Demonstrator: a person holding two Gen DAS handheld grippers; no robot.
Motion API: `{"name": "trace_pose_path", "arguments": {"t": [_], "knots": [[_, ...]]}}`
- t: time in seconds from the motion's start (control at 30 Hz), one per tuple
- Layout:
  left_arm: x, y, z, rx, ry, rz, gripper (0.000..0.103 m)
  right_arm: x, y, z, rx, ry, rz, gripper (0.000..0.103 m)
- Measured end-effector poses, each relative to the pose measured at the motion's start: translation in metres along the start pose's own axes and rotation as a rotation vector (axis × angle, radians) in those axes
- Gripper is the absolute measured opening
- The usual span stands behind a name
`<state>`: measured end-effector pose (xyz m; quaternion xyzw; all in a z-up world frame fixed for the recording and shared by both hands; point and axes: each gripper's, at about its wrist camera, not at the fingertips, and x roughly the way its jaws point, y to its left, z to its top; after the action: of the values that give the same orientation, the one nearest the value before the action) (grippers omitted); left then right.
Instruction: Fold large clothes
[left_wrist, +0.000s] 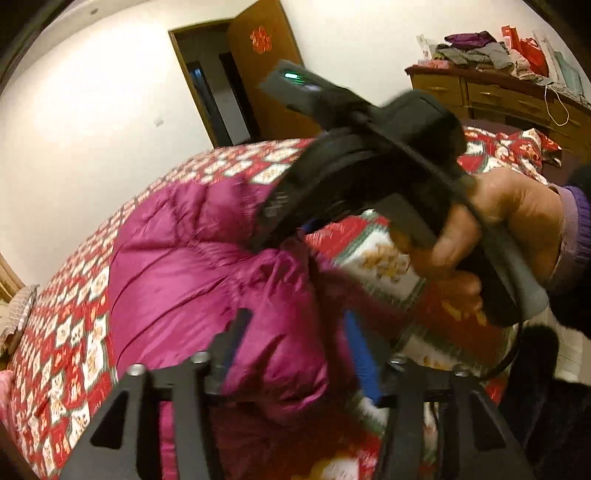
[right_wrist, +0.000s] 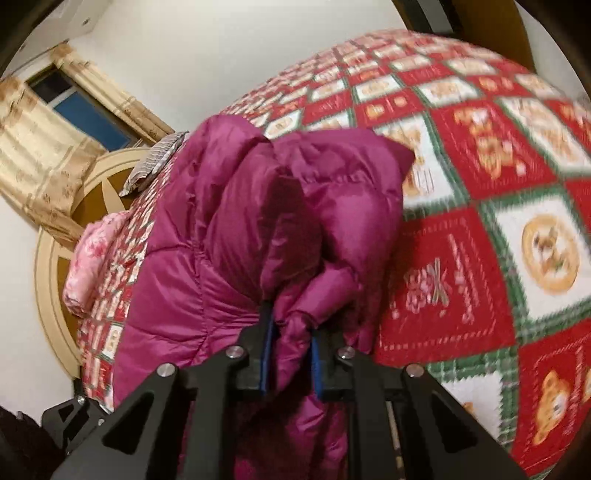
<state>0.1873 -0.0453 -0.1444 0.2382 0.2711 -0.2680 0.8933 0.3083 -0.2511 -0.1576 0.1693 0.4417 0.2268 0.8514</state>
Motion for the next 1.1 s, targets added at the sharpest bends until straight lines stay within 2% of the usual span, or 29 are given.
{"name": "trace_pose_path", "arguments": {"t": [0.1,0.17,0.2,0.27,0.3,0.37,0.47,0.53,0.57,0.63,0.7,0.77,0.83,0.93,1.03,1.1], "knots": [[-0.005,-0.010,0.012,0.028,-0.083,0.030,0.060,-0.010,0.004,0.015,-0.037,-0.031,0.011,0.016],[-0.014,-0.014,0.015,0.061,-0.155,0.026,0.064,-0.012,0.004,0.025,-0.061,-0.034,0.015,0.016],[-0.018,-0.018,0.014,0.092,-0.186,0.038,0.069,-0.011,0.003,0.027,-0.073,-0.031,0.013,0.015],[-0.023,-0.025,0.010,0.147,-0.216,0.067,0.071,-0.011,0.002,0.031,-0.083,-0.025,0.038,0.015],[-0.026,-0.027,0.007,0.154,-0.215,0.057,0.071,-0.011,0.001,0.031,-0.083,-0.025,0.061,0.015],[-0.036,-0.017,0.006,0.121,-0.212,-0.017,0.071,-0.011,0.000,0.030,-0.093,-0.023,0.063,0.015],[-0.060,0.011,0.006,0.038,-0.236,-0.130,0.071,0.001,-0.006,0.022,-0.116,0.001,0.007,0.015],[-0.073,0.034,0.009,-0.028,-0.265,-0.150,0.071,0.008,-0.013,0.019,-0.113,0.000,-0.012,0.015],[-0.075,0.048,0.013,-0.067,-0.271,-0.129,0.071,0.010,-0.016,0.019,-0.110,-0.005,-0.012,0.015],[-0.067,0.083,0.022,-0.181,-0.261,-0.057,0.072,0.013,-0.016,0.016,-0.127,-0.015,-0.015,0.016],[-0.047,0.122,0.033,-0.346,-0.219,0.042,0.073,0.016,-0.008,0.011,-0.176,-0.021,-0.031,0.018],[-0.011,0.165,0.040,-0.560,-0.115,0.141,0.073,0.012,0.000,0.007,-0.217,-0.031,-0.060,0.021],[0.024,0.194,0.036,-0.703,-0.037,0.181,0.073,0.005,-0.001,0.007,-0.212,-0.034,-0.072,0.022],[0.057,0.201,0.023,-0.763,0.028,0.227,0.073,-0.021,-0.007,0.012,-0.168,-0.039,-0.074,0.024],[0.074,0.189,0.008,-0.754,0.066,0.259,0.073,-0.062,-0.004,0.028,-0.144,-0.127,-0.127,0.026],[0.077,0.178,0.002,-0.750,0.068,0.285,0.073,-0.075,0.006,0.044,-0.135,-0.160,-0.130,0.027]]}}
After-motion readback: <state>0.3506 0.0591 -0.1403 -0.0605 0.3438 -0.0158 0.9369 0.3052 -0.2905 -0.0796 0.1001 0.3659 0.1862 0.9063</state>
